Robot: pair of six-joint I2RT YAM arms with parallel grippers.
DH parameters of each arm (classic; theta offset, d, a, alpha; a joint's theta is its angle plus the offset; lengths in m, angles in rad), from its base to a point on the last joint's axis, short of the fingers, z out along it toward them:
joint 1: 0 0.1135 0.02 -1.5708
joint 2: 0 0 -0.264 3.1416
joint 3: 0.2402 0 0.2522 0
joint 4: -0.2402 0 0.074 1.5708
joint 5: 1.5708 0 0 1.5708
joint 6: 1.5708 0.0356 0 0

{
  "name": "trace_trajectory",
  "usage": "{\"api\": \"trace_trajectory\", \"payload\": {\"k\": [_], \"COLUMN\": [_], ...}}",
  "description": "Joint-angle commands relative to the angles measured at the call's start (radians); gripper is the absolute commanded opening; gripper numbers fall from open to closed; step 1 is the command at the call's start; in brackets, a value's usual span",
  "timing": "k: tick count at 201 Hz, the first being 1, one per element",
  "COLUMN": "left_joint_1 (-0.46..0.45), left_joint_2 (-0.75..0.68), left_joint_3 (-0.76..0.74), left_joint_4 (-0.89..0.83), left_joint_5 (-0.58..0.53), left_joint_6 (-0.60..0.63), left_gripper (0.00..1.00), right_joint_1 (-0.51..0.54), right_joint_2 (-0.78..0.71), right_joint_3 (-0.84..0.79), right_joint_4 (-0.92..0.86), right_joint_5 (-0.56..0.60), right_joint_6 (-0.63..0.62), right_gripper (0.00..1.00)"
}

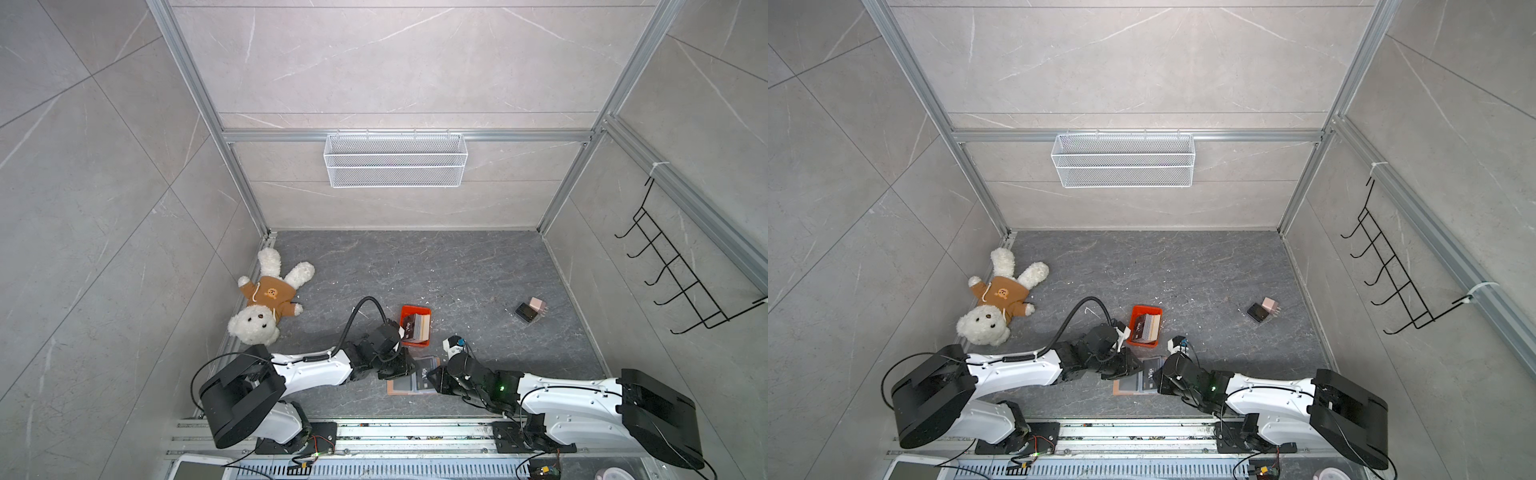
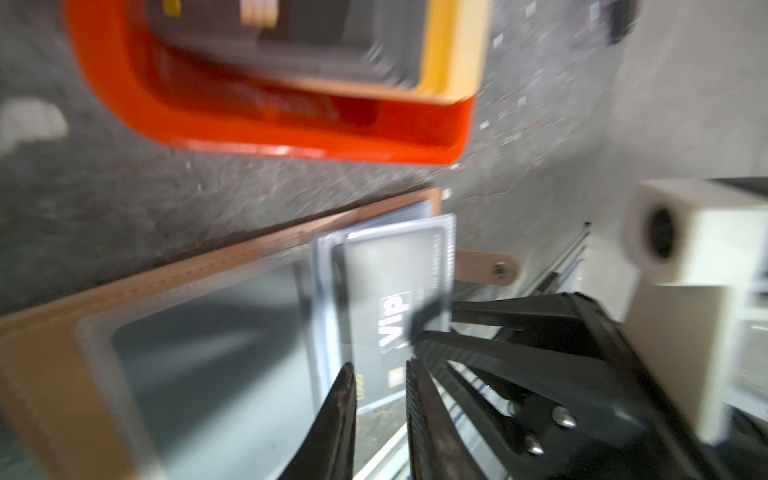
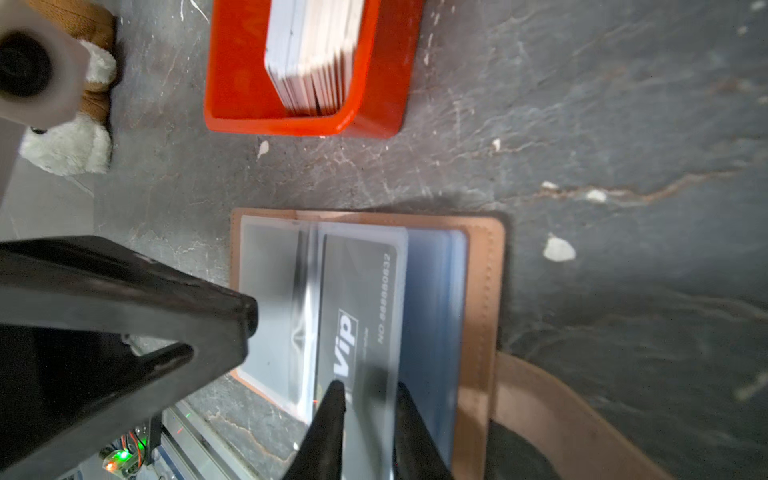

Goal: Put the credit cards into the card holder

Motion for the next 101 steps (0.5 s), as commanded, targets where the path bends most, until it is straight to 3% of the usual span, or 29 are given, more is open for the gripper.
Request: {"api": "trace_trajectory", "payload": {"k": [1, 101], "left_joint_1": [0.043, 0.244], "left_joint_2": [-0.069, -0.292], "left_joint_3": [-0.014, -0.099], "left_joint_4": [-0.013, 0.012], "left_joint_5": [0.033, 0.106], "left_joint_6": [0.057, 0.1], "left_gripper": [0.26, 0.27], "right_joint_1": [0.008, 0.071], "right_joint_2": [0.011, 0.149], "right_joint_3": [0.053, 0.298], "right_joint_4": [-0.063, -0.203], "right_joint_5": [0.026, 0.053], "right_joint_6": [-0.043, -0.074], "right_gripper": [0.25, 0.34]}}
